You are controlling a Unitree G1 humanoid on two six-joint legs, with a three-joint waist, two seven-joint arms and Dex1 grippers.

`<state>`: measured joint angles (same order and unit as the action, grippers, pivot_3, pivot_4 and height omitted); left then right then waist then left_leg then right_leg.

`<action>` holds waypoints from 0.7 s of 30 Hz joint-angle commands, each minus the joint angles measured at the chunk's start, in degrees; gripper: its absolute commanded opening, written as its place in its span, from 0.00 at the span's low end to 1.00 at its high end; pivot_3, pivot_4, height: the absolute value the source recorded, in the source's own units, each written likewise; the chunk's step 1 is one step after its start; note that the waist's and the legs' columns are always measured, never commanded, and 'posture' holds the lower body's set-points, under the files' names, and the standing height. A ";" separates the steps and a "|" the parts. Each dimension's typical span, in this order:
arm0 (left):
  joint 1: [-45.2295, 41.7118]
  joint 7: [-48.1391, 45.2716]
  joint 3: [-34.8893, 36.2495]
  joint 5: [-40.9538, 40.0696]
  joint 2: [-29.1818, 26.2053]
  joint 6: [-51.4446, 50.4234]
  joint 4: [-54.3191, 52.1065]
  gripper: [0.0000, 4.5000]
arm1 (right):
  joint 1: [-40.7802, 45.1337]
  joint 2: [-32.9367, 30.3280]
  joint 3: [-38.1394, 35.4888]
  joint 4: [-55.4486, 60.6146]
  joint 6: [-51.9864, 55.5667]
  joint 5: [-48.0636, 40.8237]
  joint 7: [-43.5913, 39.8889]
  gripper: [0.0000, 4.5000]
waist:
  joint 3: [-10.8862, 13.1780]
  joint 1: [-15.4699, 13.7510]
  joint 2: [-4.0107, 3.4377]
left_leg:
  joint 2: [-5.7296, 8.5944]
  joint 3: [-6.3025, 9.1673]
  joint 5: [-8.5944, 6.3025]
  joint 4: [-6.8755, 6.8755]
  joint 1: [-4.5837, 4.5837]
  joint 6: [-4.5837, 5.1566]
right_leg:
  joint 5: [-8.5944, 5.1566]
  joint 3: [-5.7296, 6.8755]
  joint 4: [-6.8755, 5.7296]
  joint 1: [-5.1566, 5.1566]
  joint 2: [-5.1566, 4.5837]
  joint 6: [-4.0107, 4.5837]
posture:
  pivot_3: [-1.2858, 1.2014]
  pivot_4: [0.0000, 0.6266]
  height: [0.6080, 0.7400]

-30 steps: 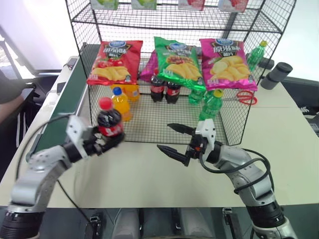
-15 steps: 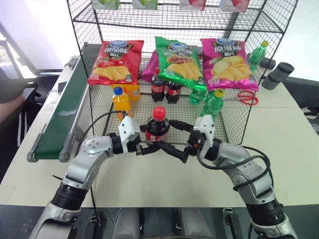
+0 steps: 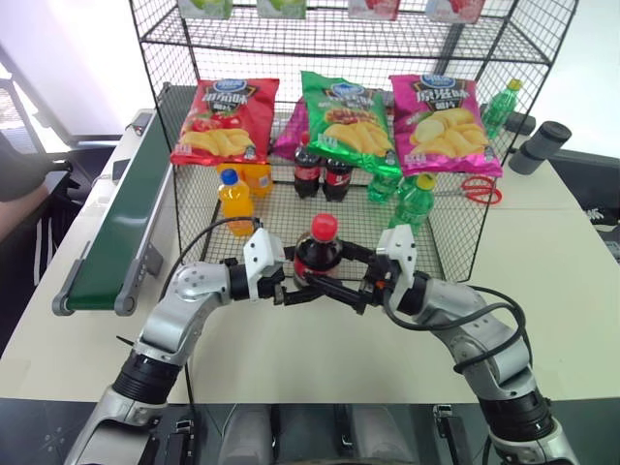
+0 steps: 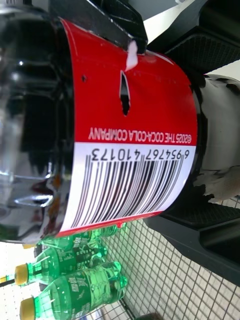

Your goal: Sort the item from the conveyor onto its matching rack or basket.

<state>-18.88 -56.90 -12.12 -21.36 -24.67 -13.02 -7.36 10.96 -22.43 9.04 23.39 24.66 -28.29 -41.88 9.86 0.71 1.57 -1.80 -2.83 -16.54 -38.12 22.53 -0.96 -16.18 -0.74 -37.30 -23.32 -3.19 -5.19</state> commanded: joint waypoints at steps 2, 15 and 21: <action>1.25 3.72 2.44 2.54 -0.71 1.69 -0.47 0.97 | 1.53 1.92 -1.03 -0.47 -3.28 1.77 2.08 0.65 | 0.00 0.10 0.00 | 0.00 0.00 0.00 0.00 -0.01 0.00 | 0.00 0.00 0.00 0.00 0.00 0.00 | 0.52 0.24 1.00; 16.30 17.13 14.81 1.95 3.72 7.79 -1.65 0.97 | 10.33 13.30 -2.94 -29.59 -23.31 16.42 14.97 0.65 | 0.03 0.01 -0.04 | -0.02 -0.03 0.00 0.01 -0.02 -0.01 | 0.00 -0.04 -0.07 -0.04 -0.16 0.00 | 0.52 0.24 1.00; 18.46 21.65 15.11 3.46 5.44 9.55 -3.91 0.97 | 17.67 18.23 -3.86 -44.33 -30.21 20.19 19.72 0.65 | 0.02 0.42 -0.05 | 0.01 -0.05 0.00 0.00 -0.04 -0.01 | 0.01 -0.05 -0.12 -0.04 -0.25 0.00 | 0.52 0.24 1.00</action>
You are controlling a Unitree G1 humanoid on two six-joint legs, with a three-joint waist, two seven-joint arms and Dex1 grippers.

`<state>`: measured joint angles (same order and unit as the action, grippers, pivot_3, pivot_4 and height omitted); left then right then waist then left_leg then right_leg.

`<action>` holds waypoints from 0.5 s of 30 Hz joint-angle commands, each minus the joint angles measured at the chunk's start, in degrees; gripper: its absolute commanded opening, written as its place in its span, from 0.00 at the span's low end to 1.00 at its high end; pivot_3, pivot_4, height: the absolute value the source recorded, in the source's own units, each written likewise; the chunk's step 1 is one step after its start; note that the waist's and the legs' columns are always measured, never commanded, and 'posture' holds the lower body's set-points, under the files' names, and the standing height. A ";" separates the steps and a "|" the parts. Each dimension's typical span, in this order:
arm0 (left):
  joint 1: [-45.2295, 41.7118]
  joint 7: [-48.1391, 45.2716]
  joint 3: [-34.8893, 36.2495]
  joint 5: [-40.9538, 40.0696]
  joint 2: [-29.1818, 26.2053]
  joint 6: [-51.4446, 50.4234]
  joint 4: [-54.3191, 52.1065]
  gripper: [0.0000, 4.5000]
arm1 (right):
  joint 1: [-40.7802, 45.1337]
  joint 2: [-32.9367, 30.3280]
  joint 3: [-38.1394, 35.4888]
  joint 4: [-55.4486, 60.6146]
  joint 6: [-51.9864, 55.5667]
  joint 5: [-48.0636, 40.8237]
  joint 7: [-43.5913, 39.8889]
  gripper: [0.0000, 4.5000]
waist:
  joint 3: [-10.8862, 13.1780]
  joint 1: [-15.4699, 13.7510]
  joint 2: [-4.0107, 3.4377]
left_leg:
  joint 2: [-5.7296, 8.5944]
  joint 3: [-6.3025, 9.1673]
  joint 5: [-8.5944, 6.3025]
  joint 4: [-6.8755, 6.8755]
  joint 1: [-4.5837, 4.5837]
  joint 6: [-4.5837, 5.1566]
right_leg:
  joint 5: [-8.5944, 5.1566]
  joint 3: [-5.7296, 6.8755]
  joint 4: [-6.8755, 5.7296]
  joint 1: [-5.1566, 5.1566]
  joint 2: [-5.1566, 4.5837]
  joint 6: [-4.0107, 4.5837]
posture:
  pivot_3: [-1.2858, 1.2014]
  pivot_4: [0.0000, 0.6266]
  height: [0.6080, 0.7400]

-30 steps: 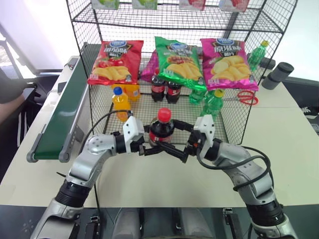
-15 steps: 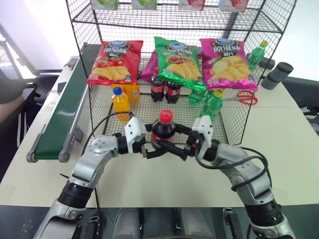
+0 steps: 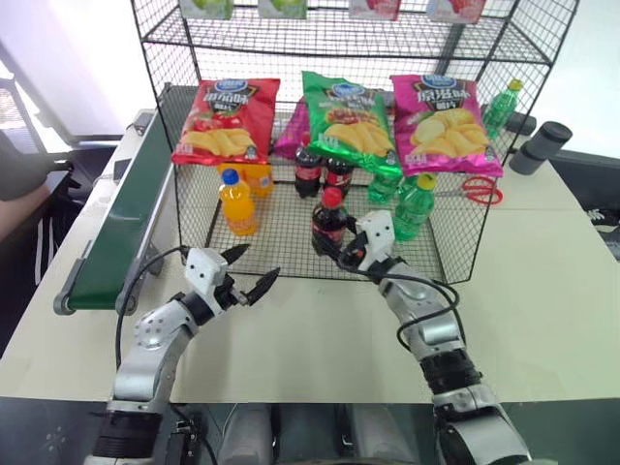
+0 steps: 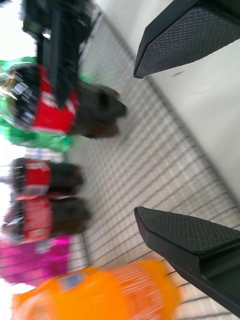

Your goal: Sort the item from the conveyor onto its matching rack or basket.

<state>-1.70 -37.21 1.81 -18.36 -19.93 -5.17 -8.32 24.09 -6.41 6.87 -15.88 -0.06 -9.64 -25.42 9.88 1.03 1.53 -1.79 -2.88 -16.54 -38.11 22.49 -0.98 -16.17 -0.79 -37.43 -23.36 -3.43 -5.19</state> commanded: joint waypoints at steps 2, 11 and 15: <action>2.32 2.59 0.63 1.04 0.95 2.32 -3.85 0.97 | 7.70 4.03 -2.70 -11.28 -7.90 2.06 5.48 0.65 | 0.01 0.23 -0.01 | -0.01 -0.01 0.00 0.01 -0.01 0.00 | 0.00 -0.01 -0.03 -0.02 0.01 0.00 | 0.52 0.24 1.00; 3.33 3.31 0.23 1.21 0.89 2.68 -5.50 0.97 | 14.18 6.03 -5.11 -25.74 -15.34 3.11 7.41 0.65 | 0.01 0.28 -0.02 | -0.01 -0.04 0.00 0.02 0.01 -0.01 | 0.00 -0.01 -0.04 -0.03 -0.04 0.01 | 0.52 0.24 1.00; 2.90 3.27 0.18 1.26 0.72 2.40 -5.58 0.99 | 14.82 6.44 -5.92 -27.87 -15.97 1.99 5.47 0.76 | 0.01 0.35 -0.02 | -0.01 -0.04 0.00 0.02 0.00 -0.02 | 0.00 -0.01 -0.06 -0.04 -0.04 0.01 | 0.52 0.24 1.00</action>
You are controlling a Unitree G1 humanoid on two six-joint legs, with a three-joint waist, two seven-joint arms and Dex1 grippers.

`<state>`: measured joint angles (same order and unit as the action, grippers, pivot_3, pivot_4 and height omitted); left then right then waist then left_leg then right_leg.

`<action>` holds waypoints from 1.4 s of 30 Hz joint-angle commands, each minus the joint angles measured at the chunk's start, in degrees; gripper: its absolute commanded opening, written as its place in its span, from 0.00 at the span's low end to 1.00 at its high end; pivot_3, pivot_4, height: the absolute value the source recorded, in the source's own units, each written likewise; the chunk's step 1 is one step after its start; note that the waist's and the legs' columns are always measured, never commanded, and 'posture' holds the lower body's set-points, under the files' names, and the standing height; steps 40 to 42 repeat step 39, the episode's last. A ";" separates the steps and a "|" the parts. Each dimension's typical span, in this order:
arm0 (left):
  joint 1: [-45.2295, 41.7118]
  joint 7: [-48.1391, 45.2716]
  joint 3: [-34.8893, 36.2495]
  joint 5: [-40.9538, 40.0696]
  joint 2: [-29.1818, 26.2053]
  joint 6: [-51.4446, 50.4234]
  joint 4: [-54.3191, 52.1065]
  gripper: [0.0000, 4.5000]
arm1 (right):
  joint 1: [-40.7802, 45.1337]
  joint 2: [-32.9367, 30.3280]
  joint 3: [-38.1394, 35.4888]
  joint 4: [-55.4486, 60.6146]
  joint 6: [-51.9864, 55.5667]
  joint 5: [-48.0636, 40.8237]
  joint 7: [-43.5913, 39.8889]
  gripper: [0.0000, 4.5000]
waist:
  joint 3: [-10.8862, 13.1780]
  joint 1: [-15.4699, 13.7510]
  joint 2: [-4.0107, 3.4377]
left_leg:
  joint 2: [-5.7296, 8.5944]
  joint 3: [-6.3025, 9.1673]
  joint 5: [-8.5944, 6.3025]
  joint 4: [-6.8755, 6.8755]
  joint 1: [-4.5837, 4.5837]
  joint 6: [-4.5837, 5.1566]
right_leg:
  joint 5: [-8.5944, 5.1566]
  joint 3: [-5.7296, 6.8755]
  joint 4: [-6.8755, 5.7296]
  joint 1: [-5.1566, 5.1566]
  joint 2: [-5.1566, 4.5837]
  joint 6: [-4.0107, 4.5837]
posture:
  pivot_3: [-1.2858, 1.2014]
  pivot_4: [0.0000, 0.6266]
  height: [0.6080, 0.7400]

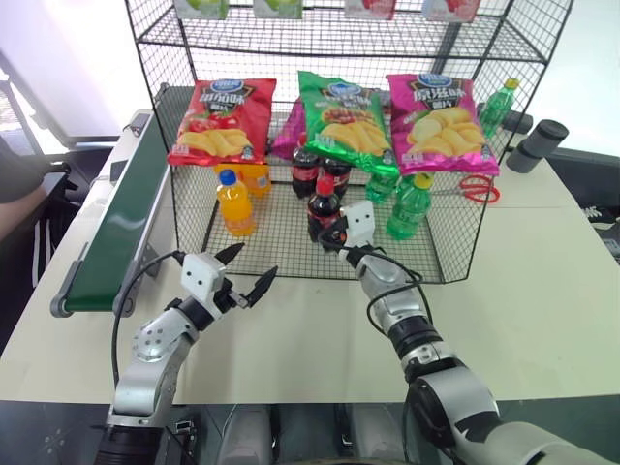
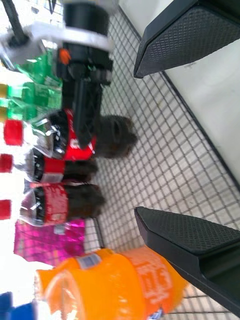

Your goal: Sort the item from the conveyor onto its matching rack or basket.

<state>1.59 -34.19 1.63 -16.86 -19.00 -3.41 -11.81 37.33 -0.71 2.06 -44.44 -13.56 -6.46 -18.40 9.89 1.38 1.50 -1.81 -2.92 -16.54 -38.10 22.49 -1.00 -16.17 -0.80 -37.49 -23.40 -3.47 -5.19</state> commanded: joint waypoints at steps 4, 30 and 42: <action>-1.07 0.23 0.18 -0.31 -0.25 0.33 -2.09 1.00 | -0.20 0.39 -0.68 3.34 -2.72 -1.12 -3.97 0.99 | 0.00 0.07 -0.01 | 0.00 0.00 0.00 0.01 0.00 0.00 | 0.00 0.00 0.01 0.01 -0.01 0.00 | 0.52 0.24 1.00; -6.72 -3.93 2.49 0.07 -9.91 -5.44 0.95 1.00 | -45.41 -33.88 -18.43 63.51 22.53 -19.46 -24.36 0.99 | -0.04 -0.75 -0.08 | 0.03 0.05 -0.01 0.03 -0.09 0.01 | -0.01 0.01 0.17 0.19 0.00 0.02 | 0.52 0.24 1.00; -6.34 -9.40 6.71 -3.07 -12.31 -3.43 5.89 1.00 | -47.12 -35.29 -21.50 62.95 23.24 -19.90 -24.93 0.99 | -0.04 -0.66 -0.08 | 0.01 0.05 -0.01 0.03 -0.10 0.02 | -0.01 0.01 0.18 0.20 0.07 0.01 | 0.52 0.24 1.00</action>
